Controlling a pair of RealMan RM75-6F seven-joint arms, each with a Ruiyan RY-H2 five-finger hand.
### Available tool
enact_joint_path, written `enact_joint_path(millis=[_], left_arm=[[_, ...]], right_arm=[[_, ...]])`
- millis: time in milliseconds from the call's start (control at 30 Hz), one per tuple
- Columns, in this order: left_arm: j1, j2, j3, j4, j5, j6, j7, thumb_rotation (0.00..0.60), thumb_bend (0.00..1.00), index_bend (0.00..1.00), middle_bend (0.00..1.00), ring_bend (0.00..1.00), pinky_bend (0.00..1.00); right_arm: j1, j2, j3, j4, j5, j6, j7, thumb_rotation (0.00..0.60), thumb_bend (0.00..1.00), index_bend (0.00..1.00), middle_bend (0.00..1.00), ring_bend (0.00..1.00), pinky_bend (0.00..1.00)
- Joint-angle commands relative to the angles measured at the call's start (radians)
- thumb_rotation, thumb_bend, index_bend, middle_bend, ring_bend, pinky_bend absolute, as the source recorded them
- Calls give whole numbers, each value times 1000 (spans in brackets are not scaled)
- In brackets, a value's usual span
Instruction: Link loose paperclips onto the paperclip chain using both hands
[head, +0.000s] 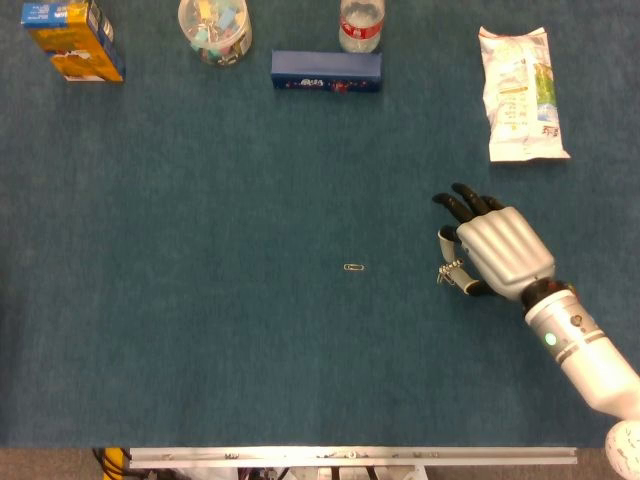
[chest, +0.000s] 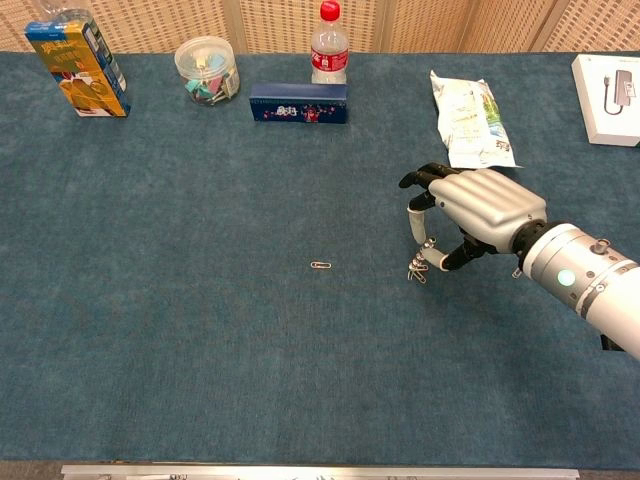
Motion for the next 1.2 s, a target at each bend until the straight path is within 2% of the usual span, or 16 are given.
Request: enact_joint_path(millis=[33, 200, 400, 567, 633, 733, 800, 900, 1033, 1200], left_arm=[[-1, 0, 0, 0, 0, -2, 1, 600, 272, 351, 102, 49, 12], [-2, 1, -1, -1, -1, -3, 1, 600, 272, 351, 102, 49, 12], [-6, 6, -3, -10, 0, -4, 9, 600, 272, 351, 102, 49, 12], [-9, 8, -4, -22, -1, -6, 24, 600, 272, 351, 102, 49, 12], [-10, 10, -3, -26, -3, -7, 30, 600, 272, 351, 102, 49, 12], [-12, 12, -6, -31, -10, -11, 37, 600, 272, 351, 102, 49, 12], [-13, 14, -8, -35, -13, -13, 39, 600, 272, 351, 102, 49, 12], [-17, 17, -9, -38, -15, -17, 40, 600, 272, 351, 102, 49, 12], [-22, 31, -11, -52, -13, -23, 39, 600, 272, 351, 102, 49, 12], [-27, 60, -23, -93, 6, 0, 29, 600, 272, 351, 100, 49, 12]], right_arm=[[0, -2, 3, 4, 5, -4, -2, 600, 322, 573, 136, 50, 213], [-2, 8, 14, -2, 0, 2, 3, 600, 322, 573, 136, 51, 213], [-13, 50, 53, -17, -9, 44, 21, 600, 322, 573, 136, 51, 212], [11, 56, 109, 39, 63, 20, 21, 600, 314, 572, 136, 49, 203], [34, 52, 123, 67, 118, -3, -15, 600, 262, 511, 137, 41, 190], [51, 57, 130, 65, 158, -21, -37, 600, 145, 225, 137, 31, 159], [47, 66, 134, 57, 158, -17, -19, 600, 113, 113, 137, 31, 155], [30, 87, 134, 48, 129, -3, 23, 600, 102, 45, 137, 31, 155], [-11, 127, 126, 50, 56, 28, 112, 600, 106, 66, 143, 31, 148], [-66, 200, 92, 84, -38, 66, 185, 600, 110, 208, 151, 31, 142]])
